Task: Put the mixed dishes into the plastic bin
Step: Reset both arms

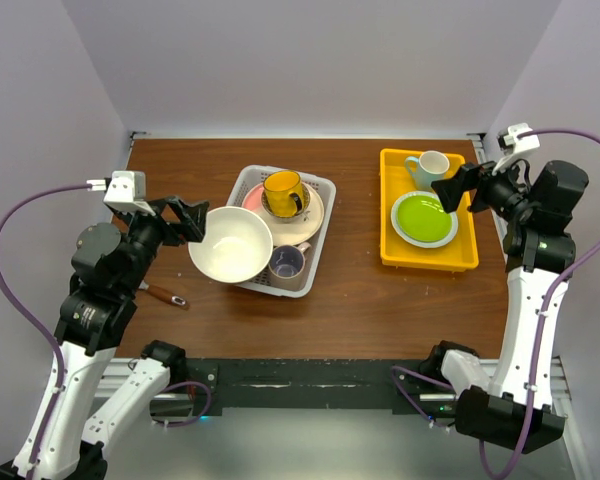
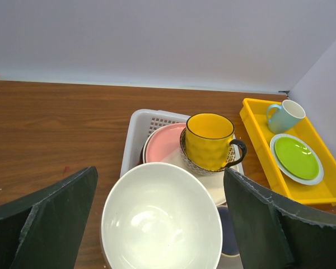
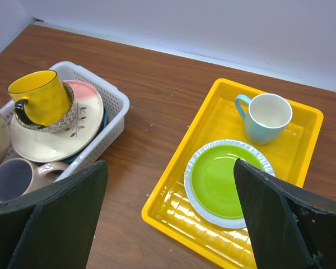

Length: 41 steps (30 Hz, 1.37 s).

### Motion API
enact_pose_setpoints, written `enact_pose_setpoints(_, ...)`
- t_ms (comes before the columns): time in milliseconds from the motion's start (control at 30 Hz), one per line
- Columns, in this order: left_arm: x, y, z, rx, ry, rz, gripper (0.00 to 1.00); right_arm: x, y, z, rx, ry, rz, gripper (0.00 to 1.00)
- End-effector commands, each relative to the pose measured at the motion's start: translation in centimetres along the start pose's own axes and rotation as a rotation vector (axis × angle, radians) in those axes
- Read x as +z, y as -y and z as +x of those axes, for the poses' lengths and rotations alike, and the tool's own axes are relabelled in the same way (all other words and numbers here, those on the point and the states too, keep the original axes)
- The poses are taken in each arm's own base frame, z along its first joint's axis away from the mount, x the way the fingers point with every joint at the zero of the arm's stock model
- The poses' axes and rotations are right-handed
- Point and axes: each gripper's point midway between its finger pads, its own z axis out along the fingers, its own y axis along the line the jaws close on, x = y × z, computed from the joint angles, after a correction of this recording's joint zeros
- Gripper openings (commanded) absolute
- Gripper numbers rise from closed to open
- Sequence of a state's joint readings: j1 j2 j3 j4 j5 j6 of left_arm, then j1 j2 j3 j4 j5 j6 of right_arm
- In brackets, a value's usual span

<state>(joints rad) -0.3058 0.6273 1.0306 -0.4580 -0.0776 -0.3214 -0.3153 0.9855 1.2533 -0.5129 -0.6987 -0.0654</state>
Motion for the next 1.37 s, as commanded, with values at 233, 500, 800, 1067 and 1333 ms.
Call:
enact_pose_setpoints(233, -0.97, 0.64, -2.01, 0.001, 0.051, 0.024, 1.0, -1.02, -1.05, -2.33, -0.025, 0.056, -0.017, 0.98)
enact_pose_setpoints(500, -1.05, 0.79, -2.14, 0.0, 0.053, 0.031, 1.0, -1.1, -1.11, -2.42, -0.026, 0.06, -0.017, 0.98)
enact_pose_setpoints(800, -1.14, 0.78, -2.13, 0.0, 0.053, 0.031, 1.0, -1.09, -1.11, -2.36, -0.026, 0.06, -0.017, 0.98)
enact_pose_setpoints(1067, -0.98, 0.74, -1.74, 0.0, 0.045, 0.032, 1.0, -1.05, -1.03, -2.33, -0.024, 0.058, -0.014, 0.98)
enact_pose_setpoints(1333, -1.26, 0.72, -1.88, 0.003, 0.049, 0.032, 1.0, -0.85, -1.29, -2.58, -0.021, 0.07, -0.037, 0.98)
